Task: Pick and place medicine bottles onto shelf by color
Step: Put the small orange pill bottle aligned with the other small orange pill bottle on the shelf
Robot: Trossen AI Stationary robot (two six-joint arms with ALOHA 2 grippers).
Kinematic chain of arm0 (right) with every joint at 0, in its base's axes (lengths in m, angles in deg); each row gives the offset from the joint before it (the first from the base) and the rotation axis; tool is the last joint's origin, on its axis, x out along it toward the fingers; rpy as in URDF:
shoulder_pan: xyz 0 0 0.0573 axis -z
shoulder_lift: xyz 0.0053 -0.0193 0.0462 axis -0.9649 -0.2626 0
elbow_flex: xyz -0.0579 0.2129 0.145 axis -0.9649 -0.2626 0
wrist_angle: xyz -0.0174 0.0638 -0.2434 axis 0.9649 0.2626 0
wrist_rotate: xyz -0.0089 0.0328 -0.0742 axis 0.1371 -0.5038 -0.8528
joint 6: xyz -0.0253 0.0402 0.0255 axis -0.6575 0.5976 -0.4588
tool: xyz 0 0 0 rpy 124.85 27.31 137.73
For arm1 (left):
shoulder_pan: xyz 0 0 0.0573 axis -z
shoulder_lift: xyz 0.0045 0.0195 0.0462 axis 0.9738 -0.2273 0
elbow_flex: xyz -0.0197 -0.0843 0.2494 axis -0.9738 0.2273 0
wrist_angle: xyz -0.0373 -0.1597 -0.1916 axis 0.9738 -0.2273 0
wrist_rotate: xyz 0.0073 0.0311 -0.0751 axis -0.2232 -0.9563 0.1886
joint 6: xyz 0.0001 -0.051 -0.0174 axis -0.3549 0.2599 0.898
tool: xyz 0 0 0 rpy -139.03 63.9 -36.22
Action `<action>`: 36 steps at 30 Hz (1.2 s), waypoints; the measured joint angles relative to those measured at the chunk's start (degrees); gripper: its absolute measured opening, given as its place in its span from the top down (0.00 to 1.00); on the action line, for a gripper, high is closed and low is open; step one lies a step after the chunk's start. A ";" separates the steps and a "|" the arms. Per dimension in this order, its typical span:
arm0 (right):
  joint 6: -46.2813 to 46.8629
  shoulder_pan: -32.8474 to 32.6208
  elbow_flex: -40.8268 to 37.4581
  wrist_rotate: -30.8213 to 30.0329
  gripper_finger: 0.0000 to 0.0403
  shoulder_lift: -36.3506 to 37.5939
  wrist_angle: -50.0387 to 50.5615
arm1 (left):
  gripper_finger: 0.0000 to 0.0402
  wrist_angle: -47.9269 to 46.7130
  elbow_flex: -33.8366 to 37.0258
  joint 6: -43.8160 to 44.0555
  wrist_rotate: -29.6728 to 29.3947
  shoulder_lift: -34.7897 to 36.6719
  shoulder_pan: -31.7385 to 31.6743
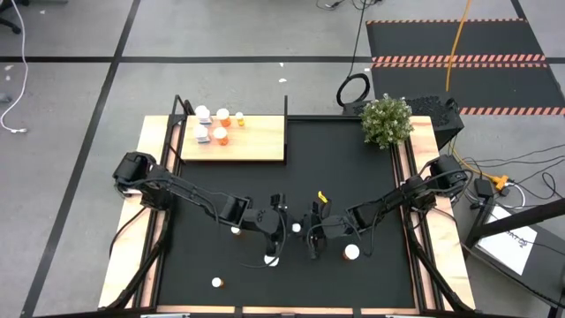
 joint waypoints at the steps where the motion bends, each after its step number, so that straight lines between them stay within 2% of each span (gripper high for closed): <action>1: 0.00 0.00 0.00 0.01 0.75 0.00 0.05 | 0.67 -0.05 0.00 0.00 0.01 0.00 0.02; 4: -0.02 0.00 0.00 0.06 0.80 0.00 0.50 | 0.67 -0.81 0.00 -0.08 -0.16 0.00 0.02; 7: -0.01 0.02 0.00 0.07 0.80 0.00 0.96 | 0.67 -1.63 0.00 -0.16 -0.16 0.00 0.02; 14: 0.59 0.00 -0.02 0.26 0.71 0.00 1.80 | 0.67 -4.84 -0.04 -0.72 0.50 -0.02 0.57; 19: 1.86 0.00 0.02 0.52 0.73 0.00 3.67 | 0.66 -6.86 -0.04 0.24 1.20 0.84 1.01; 24: 1.78 0.00 0.00 0.47 0.78 0.00 4.04 | 0.58 -6.42 -0.05 0.39 1.00 1.92 1.07; 36: 1.95 0.00 0.00 0.33 0.75 0.00 4.16 | 0.42 -6.41 -0.04 0.44 0.44 2.11 1.16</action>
